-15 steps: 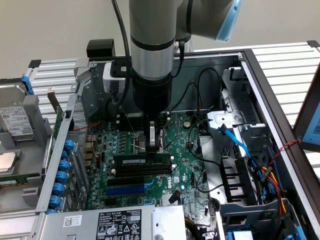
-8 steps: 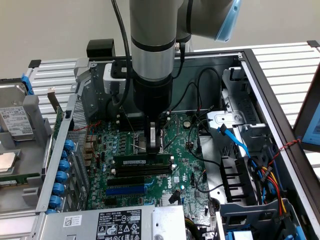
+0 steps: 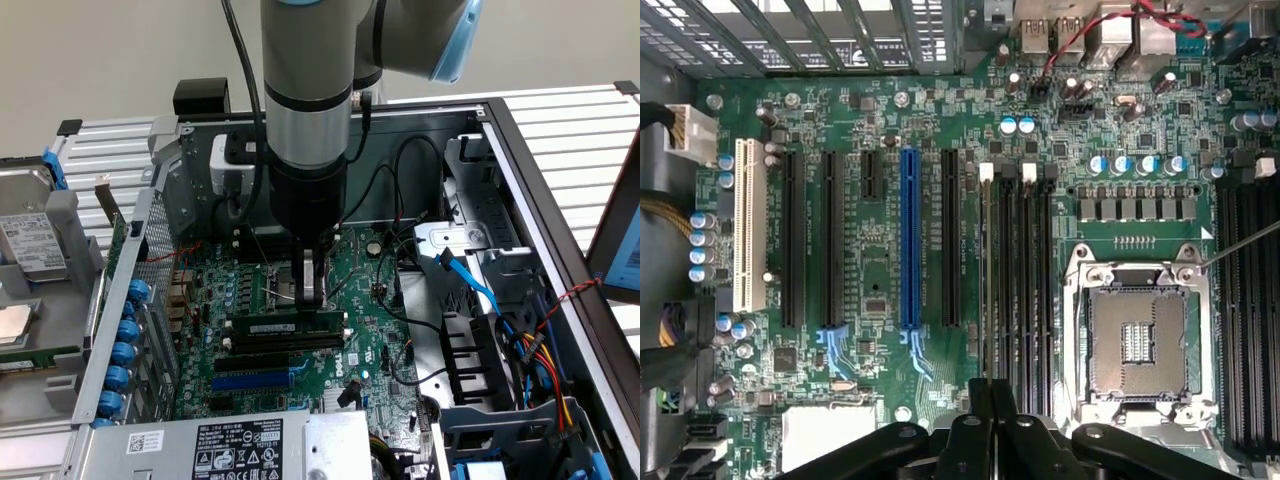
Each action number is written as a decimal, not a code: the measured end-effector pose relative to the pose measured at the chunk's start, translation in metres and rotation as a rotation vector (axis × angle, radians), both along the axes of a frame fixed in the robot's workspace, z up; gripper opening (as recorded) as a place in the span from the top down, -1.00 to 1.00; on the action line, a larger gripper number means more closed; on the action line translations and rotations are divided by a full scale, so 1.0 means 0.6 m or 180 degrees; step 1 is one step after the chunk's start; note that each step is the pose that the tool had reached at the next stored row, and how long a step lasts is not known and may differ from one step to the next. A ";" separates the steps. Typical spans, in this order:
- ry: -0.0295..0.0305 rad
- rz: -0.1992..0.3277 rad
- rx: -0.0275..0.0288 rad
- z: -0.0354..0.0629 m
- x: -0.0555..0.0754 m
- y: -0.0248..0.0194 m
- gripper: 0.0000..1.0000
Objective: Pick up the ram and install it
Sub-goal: 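Insert the ram into the slot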
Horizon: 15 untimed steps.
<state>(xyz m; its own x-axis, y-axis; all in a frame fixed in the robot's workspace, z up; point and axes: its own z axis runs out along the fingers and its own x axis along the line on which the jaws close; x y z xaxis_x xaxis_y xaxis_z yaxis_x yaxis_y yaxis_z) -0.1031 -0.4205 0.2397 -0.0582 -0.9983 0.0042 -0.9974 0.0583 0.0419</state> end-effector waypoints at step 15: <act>-0.0034 0.0000 0.0001 -0.003 -0.002 0.0008 0.76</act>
